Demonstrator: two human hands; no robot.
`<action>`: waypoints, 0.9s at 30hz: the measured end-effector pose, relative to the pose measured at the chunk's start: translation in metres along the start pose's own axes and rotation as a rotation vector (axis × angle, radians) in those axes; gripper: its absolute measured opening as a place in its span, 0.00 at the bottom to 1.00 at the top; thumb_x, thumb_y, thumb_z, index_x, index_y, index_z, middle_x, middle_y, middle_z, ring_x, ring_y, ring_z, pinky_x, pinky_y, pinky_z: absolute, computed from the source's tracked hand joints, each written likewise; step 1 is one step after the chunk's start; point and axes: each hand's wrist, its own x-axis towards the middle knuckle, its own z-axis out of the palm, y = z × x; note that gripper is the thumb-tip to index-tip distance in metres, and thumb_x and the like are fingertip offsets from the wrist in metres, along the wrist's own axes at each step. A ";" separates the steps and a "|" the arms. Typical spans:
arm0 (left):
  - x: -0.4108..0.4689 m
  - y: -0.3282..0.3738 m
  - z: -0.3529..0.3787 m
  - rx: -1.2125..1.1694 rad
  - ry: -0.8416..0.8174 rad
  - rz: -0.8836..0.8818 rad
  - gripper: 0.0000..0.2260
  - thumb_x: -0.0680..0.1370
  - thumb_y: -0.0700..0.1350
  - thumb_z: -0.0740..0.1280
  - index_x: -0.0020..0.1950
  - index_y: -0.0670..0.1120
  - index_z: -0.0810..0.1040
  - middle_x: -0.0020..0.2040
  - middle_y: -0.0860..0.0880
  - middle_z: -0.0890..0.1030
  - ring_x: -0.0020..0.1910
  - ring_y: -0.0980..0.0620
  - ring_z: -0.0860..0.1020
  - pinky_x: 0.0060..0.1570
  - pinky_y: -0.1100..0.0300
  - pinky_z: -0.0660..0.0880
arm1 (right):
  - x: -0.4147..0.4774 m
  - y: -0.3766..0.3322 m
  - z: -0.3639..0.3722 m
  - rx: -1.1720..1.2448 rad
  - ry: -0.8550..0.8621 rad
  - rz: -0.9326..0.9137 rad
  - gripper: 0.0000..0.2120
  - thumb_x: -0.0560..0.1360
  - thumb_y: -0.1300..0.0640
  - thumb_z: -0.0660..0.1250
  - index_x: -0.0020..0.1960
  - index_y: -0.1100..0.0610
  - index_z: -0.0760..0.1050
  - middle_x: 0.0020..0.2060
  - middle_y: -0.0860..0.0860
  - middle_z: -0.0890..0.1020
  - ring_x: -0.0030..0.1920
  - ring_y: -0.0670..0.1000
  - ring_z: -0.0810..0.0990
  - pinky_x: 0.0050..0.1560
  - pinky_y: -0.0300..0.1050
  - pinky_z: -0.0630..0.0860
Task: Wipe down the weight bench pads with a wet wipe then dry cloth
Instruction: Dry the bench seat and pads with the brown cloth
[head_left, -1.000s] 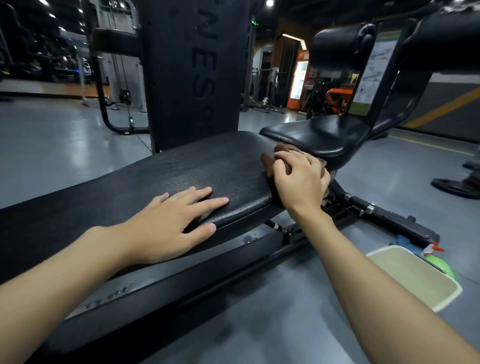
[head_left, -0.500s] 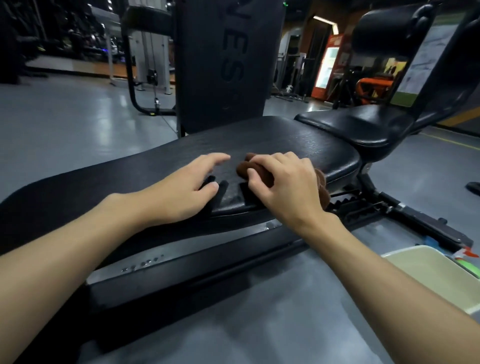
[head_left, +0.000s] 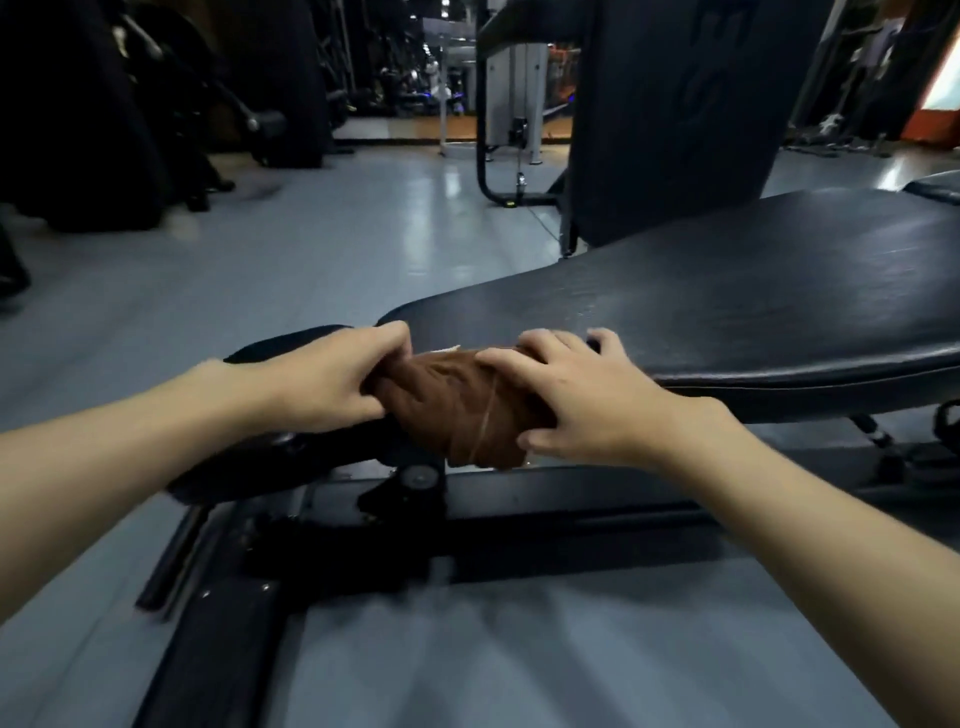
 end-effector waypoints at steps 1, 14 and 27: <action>-0.010 -0.005 0.002 0.006 -0.021 -0.026 0.15 0.69 0.38 0.70 0.48 0.51 0.68 0.42 0.52 0.77 0.41 0.52 0.75 0.40 0.54 0.73 | 0.001 0.001 0.005 -0.040 0.016 -0.005 0.38 0.72 0.35 0.65 0.76 0.37 0.51 0.71 0.51 0.65 0.73 0.57 0.62 0.70 0.67 0.56; -0.009 0.026 0.063 0.515 0.196 0.066 0.42 0.72 0.67 0.62 0.78 0.42 0.60 0.71 0.35 0.67 0.67 0.36 0.71 0.61 0.45 0.74 | -0.007 0.018 -0.008 0.061 0.062 0.056 0.37 0.75 0.29 0.48 0.78 0.47 0.57 0.74 0.48 0.68 0.76 0.52 0.62 0.75 0.58 0.52; 0.035 0.059 0.082 0.612 0.314 0.174 0.38 0.71 0.65 0.65 0.71 0.40 0.70 0.68 0.35 0.74 0.62 0.36 0.77 0.60 0.44 0.75 | -0.052 0.104 -0.024 -0.045 -0.003 0.402 0.25 0.80 0.38 0.42 0.69 0.40 0.70 0.72 0.46 0.70 0.75 0.54 0.62 0.70 0.60 0.56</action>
